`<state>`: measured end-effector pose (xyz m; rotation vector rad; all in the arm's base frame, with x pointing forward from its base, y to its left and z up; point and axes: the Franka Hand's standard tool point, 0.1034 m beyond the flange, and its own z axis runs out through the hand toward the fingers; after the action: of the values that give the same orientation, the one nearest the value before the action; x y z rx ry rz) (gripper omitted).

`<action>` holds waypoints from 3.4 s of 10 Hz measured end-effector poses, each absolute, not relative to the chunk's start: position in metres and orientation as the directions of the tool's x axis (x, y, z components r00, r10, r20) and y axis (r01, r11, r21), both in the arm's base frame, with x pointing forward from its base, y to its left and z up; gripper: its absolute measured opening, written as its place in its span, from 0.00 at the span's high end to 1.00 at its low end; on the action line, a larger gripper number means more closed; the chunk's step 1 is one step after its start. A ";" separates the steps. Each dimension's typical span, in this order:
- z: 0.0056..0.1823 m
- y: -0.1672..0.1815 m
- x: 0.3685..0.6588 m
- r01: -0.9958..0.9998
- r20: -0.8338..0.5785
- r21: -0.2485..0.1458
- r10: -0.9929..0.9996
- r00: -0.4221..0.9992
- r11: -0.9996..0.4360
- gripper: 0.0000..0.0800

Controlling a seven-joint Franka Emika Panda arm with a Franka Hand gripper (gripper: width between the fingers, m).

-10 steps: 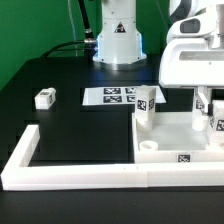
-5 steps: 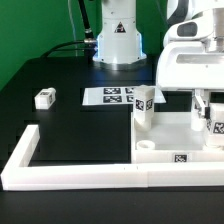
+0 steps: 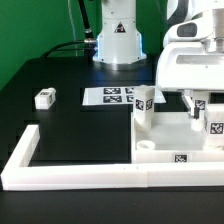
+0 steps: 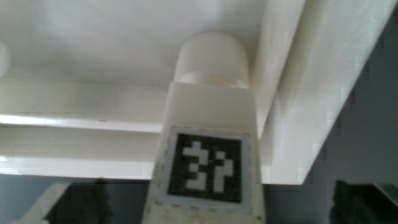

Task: Assemble square table

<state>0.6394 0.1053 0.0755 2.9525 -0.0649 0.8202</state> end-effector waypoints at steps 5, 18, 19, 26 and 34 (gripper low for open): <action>0.073 0.103 0.638 -0.049 0.493 0.075 -0.005 0.870 -0.996 0.19; 0.091 0.088 0.650 -0.082 -0.067 0.045 -0.085 0.994 -0.996 0.19; 0.086 0.093 0.654 -0.129 -0.033 0.049 -0.131 0.991 -0.990 0.19; 0.083 0.094 0.657 -0.403 -0.003 0.046 -0.403 0.915 -0.914 0.63; 0.079 0.096 0.674 -0.974 -0.029 -0.105 -0.979 0.204 -0.200 0.63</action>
Offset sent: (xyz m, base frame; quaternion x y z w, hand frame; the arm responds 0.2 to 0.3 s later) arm 0.0000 0.0000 0.0000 0.0000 0.0000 0.0000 1.0000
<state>0.6735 0.0956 0.0795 2.5132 -2.0470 0.0712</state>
